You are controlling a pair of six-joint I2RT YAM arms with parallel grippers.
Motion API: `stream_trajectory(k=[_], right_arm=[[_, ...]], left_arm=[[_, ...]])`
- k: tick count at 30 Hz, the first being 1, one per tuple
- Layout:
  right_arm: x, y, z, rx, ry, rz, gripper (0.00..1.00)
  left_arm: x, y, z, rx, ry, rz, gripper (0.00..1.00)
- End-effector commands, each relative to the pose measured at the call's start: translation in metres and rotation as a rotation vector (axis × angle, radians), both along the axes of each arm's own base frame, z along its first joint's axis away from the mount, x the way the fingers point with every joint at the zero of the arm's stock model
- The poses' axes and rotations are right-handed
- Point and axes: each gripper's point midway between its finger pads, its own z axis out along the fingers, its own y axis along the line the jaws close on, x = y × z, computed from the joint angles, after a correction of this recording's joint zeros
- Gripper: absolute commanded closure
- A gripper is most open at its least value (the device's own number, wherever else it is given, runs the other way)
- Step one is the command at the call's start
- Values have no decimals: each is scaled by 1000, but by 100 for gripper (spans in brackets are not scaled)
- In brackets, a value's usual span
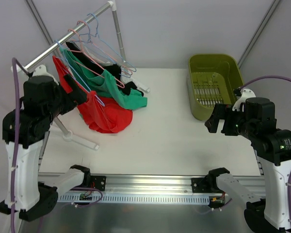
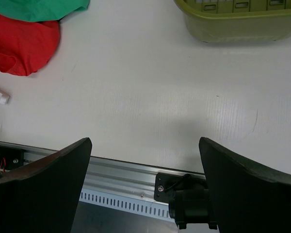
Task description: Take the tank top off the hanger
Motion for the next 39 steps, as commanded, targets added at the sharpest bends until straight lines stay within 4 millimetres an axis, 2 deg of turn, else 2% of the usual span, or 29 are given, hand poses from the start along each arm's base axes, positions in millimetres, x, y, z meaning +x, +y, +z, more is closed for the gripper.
stream_trajectory(k=[1, 2, 5, 6, 10, 11, 15, 19, 21, 23, 27, 30, 31, 35, 37, 39], right_arm=[[6, 12, 11, 56, -30, 40, 1], [5, 16, 10, 69, -27, 57, 1], [4, 24, 9, 117, -18, 66, 1], [3, 25, 9, 125, -20, 68, 0], [-1, 24, 7, 127, -22, 71, 0], [-2, 24, 6, 126, -23, 72, 1], [-4, 24, 5, 126, -22, 77, 1], [-3, 23, 6, 122, -24, 74, 0], [-3, 23, 7, 120, -27, 74, 1], [-2, 23, 8, 117, -28, 75, 0], [-1, 23, 9, 117, -28, 75, 0], [0, 23, 7, 115, -25, 68, 0], [1, 22, 7, 112, -24, 62, 1], [1, 22, 6, 115, -24, 55, 1], [2, 21, 6, 115, -23, 49, 1], [2, 21, 7, 115, -27, 49, 1]], left_arm=[[36, -6, 6, -42, 12, 70, 1], [50, -5, 6, -26, 22, 99, 2], [78, -2, 6, 8, 22, 142, 13], [83, 0, 7, 15, 17, 157, 25], [105, 4, 2, 57, 25, 203, 56], [111, 3, 0, 62, 32, 206, 56], [118, 8, -3, 80, 36, 242, 63], [119, 13, -5, 86, 34, 277, 82], [119, 14, -4, 90, 30, 285, 87], [121, 14, -2, 92, 27, 288, 100], [122, 13, 10, 84, -4, 274, 100], [116, 15, 31, 84, -59, 262, 100], [108, 17, 43, 76, -93, 262, 100], [91, 17, 70, 40, -176, 233, 100], [80, 10, 72, 20, -184, 170, 100], [70, 8, 66, 12, -174, 143, 100]])
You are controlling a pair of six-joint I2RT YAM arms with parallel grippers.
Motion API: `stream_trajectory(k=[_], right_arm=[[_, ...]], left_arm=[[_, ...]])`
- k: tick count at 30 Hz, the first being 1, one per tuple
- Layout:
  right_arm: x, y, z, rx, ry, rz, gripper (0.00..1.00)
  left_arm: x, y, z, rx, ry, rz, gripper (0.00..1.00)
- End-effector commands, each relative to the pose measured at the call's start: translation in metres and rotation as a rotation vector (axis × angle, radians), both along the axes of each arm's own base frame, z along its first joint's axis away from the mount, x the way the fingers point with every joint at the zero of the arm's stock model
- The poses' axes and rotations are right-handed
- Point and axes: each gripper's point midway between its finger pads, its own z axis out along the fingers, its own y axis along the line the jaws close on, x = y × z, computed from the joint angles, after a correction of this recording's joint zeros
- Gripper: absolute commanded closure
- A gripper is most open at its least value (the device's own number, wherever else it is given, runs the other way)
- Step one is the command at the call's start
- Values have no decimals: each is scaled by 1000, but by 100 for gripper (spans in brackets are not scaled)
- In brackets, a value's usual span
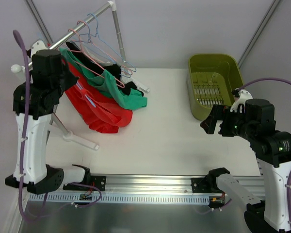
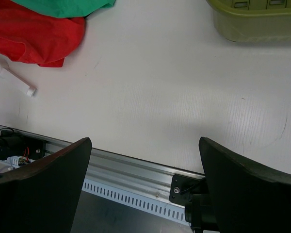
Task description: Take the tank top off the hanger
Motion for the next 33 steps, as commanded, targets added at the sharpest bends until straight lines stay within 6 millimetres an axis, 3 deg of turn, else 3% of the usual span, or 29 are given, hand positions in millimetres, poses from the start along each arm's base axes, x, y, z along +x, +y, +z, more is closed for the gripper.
stream_trajectory(k=[1, 4, 6, 12, 15, 17, 20, 25, 30, 33], right_arm=[[6, -1, 8, 13, -31, -20, 1], [6, -1, 5, 9, -26, -20, 1], [7, 0, 4, 12, -22, -20, 0], [15, 17, 2, 80, -14, 25, 1], [19, 39, 12, 167, -57, 130, 1], [22, 59, 28, 260, -121, 218, 1], [30, 81, 37, 354, -133, 292, 1], [46, 113, 44, 356, -141, 377, 0], [39, 157, 31, 279, -111, 493, 1], [42, 178, 11, 203, -113, 504, 1]], left_arm=[[-35, -8, 17, -29, -82, -104, 100], [-55, -20, 2, -68, -68, -191, 100], [-81, -21, 5, -91, -112, -234, 100], [-139, -32, -19, -110, -158, -401, 100], [-163, -41, -28, -141, -185, -477, 100], [-175, -53, -37, -158, -175, -567, 100], [-188, -81, -59, -214, -103, -738, 100], [-207, -109, -87, -271, -25, -953, 100], [-225, -135, -97, -375, 22, -1144, 100], [-236, -147, -97, -429, 50, -1259, 100]])
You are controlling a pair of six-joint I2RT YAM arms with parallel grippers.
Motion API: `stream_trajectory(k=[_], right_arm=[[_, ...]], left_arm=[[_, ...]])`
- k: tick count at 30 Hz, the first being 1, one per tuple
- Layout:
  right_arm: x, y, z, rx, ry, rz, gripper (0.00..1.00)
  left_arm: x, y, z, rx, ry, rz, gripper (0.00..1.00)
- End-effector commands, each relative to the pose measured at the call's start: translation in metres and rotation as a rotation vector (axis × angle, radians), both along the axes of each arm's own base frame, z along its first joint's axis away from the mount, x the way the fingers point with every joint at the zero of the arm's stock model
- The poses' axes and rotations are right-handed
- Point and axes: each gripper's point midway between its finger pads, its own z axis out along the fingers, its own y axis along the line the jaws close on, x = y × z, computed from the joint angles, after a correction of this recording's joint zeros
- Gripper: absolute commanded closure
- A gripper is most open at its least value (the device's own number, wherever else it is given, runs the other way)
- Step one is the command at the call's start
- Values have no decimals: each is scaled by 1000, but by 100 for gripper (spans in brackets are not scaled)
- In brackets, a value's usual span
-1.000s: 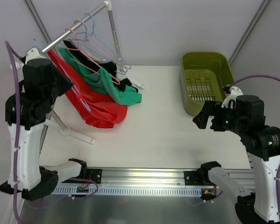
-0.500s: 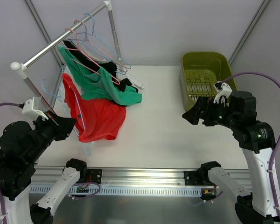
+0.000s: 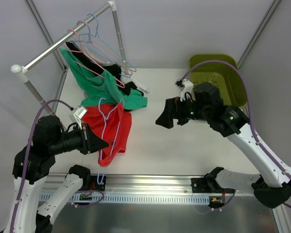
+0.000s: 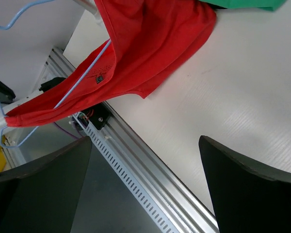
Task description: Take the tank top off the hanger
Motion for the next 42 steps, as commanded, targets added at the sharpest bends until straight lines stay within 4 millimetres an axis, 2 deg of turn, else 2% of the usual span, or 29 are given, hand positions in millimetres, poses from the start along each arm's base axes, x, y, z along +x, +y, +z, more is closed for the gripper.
stream_trajectory(k=[1, 2, 8, 11, 13, 15, 20, 23, 25, 26, 31, 35, 38, 40, 42], right_arm=[[15, 20, 12, -4, -127, -29, 2], [11, 33, 0, -28, -115, 2, 4], [19, 73, -14, -80, -138, 9, 15], [22, 91, -9, -56, -147, 35, 24], [32, 100, -11, -55, -156, 14, 31], [39, 103, -18, -74, -159, -6, 33], [44, 115, -24, -53, -147, 4, 39], [52, 117, -33, -58, -148, -31, 49], [62, 116, -29, -31, -174, -84, 55], [63, 115, -34, -29, -169, -92, 55], [71, 122, -23, 71, -173, -116, 56], [71, 129, -23, 115, -155, -91, 58], [73, 127, -26, 106, -156, -105, 67], [76, 122, -29, 96, -161, -122, 79], [78, 119, -31, 92, -164, -131, 100]], left_arm=[[-22, -26, 23, -121, -44, -244, 100], [-29, -31, 26, -146, -31, -297, 100], [-44, -49, 44, -206, 54, -488, 100], [-45, -57, 45, -207, 106, -558, 100], [-41, -61, 52, -197, 85, -572, 100], [-38, -61, 64, -194, 31, -569, 100], [-23, -66, 70, -182, 33, -539, 100], [-19, -68, 70, -182, 37, -534, 100], [-17, -70, 71, -185, 38, -535, 100], [-17, -70, 71, -190, 45, -538, 100], [-12, -72, 71, -187, 42, -519, 100], [-5, -72, 72, -178, 34, -478, 100], [1, -72, 71, -171, 31, -449, 100], [3, -73, 73, -173, 32, -445, 100], [4, -73, 75, -178, 29, -442, 100]])
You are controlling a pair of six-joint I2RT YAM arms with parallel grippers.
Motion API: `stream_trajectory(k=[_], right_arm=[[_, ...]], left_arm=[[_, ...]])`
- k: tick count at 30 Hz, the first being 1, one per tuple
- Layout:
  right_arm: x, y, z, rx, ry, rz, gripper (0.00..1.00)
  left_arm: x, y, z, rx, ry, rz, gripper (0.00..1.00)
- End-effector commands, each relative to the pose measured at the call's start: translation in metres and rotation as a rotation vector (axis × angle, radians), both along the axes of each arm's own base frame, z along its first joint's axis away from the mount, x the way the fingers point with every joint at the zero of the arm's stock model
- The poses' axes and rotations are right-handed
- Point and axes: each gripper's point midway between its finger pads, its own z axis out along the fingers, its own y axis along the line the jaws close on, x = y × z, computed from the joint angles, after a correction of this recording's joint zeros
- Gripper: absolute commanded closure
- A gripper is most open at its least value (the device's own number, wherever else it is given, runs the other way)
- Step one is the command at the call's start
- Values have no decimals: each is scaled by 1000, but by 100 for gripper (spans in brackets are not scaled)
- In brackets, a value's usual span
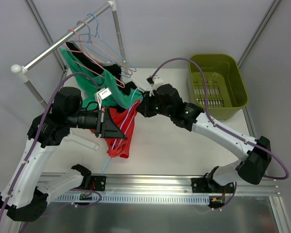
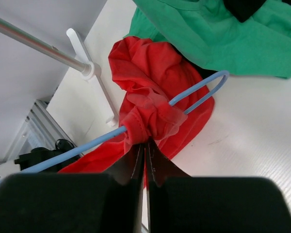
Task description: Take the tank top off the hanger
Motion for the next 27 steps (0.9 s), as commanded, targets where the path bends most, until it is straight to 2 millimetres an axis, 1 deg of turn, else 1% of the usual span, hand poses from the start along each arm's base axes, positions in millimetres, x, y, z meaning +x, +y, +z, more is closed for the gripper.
stream_trajectory(k=[1, 4, 6, 8, 10, 11, 13, 16, 17, 18, 19, 20, 22, 23, 24, 25, 26, 27], right_arm=[[9, -6, 18, 61, -44, -38, 100], [20, -21, 20, 43, -79, -116, 100], [25, -35, 21, 38, -90, -171, 100], [31, -50, 21, 30, -90, -221, 100], [38, -61, 20, 22, -86, -255, 100], [39, -66, 23, 23, -93, -264, 100], [49, -79, 27, 7, -101, -312, 100], [65, -92, 32, -7, -95, -349, 100], [69, -95, 33, -18, -100, -354, 100], [75, -97, 32, -30, -96, -365, 100], [81, -104, 31, -40, -93, -385, 100], [85, -108, 31, -43, -91, -392, 100], [87, -115, 33, -41, -82, -403, 100], [84, -117, 36, -45, -91, -397, 100], [76, -124, 48, -30, -110, -395, 100], [70, -129, 48, -35, -112, -398, 100], [63, -135, 54, -27, -124, -403, 100], [56, -146, 58, -30, -133, -425, 100]], left_arm=[[1, -4, 25, -56, -69, -5, 100], [3, -4, 27, -57, -79, 4, 100], [5, -4, 26, -53, -74, 13, 100], [4, -5, 26, -55, -63, 0, 100], [1, -6, 24, -59, -50, -18, 100], [2, -6, 24, -60, -44, -21, 100], [-4, -8, 26, -75, -24, -58, 100], [-15, -10, 33, -109, 2, -133, 100], [-19, -12, 37, -123, 15, -164, 100], [-24, -13, 47, -140, 1, -196, 100], [-28, -15, 53, -146, -10, -216, 100], [-34, -15, 67, -165, -50, -240, 100], [-30, -17, 78, -173, -83, -230, 100], [-30, -16, 93, -190, -130, -227, 100], [-25, -19, 98, -191, -140, -222, 100], [-16, -21, 104, -185, -177, -181, 100], [-8, -22, 119, -194, -231, -150, 100], [-2, -24, 128, -196, -266, -128, 100]])
